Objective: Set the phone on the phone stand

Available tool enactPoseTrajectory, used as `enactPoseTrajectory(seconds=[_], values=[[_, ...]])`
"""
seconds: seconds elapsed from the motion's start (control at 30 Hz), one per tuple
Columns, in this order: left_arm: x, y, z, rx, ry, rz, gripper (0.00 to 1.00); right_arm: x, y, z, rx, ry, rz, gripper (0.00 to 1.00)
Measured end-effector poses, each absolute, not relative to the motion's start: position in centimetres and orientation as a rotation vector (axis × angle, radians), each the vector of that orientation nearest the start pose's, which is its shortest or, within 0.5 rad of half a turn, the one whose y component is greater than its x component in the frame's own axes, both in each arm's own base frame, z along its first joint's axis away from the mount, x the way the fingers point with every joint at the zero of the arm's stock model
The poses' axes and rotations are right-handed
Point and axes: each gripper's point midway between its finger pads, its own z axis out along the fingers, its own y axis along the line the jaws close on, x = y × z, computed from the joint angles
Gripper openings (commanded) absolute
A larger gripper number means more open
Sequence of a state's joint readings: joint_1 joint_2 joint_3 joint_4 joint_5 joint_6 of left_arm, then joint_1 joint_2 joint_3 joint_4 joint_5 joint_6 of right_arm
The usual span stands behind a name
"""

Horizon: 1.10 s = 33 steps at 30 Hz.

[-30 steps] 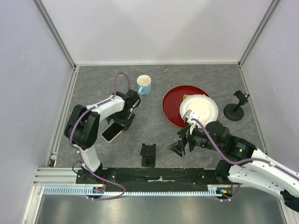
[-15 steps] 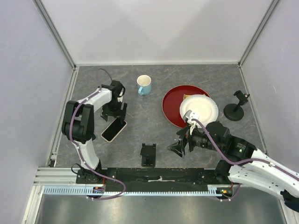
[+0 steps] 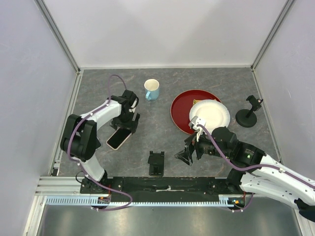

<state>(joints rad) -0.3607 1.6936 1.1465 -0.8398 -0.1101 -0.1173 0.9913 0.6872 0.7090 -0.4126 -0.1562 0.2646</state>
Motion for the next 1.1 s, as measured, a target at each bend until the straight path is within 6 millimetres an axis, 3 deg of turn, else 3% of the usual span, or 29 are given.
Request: enactPoseTrajectory(seconds=[0.33, 0.63, 0.87, 1.0, 1.1], values=[[28.0, -7.5, 2.3, 0.402, 2.961, 0.311, 0.99, 11.8, 24.8, 21.5, -0.838, 1.913, 0.944, 0.98], [28.4, -6.9, 1.1, 0.230, 3.079, 0.022, 0.93, 12.1, 24.8, 21.1, -0.834, 1.928, 0.928, 0.98], [28.4, -6.9, 1.1, 0.242, 3.095, 0.004, 0.78, 12.1, 24.8, 21.1, -0.831, 1.927, 0.925, 0.98], [28.4, -6.9, 1.0, 0.252, 3.092, 0.025, 0.89, 12.2, 24.7, 21.1, -0.825, 1.926, 0.918, 0.98], [28.3, -7.0, 1.0, 0.267, 3.087, 0.050, 0.92, 12.3, 24.7, 21.2, -0.822, 1.926, 0.916, 0.98]])
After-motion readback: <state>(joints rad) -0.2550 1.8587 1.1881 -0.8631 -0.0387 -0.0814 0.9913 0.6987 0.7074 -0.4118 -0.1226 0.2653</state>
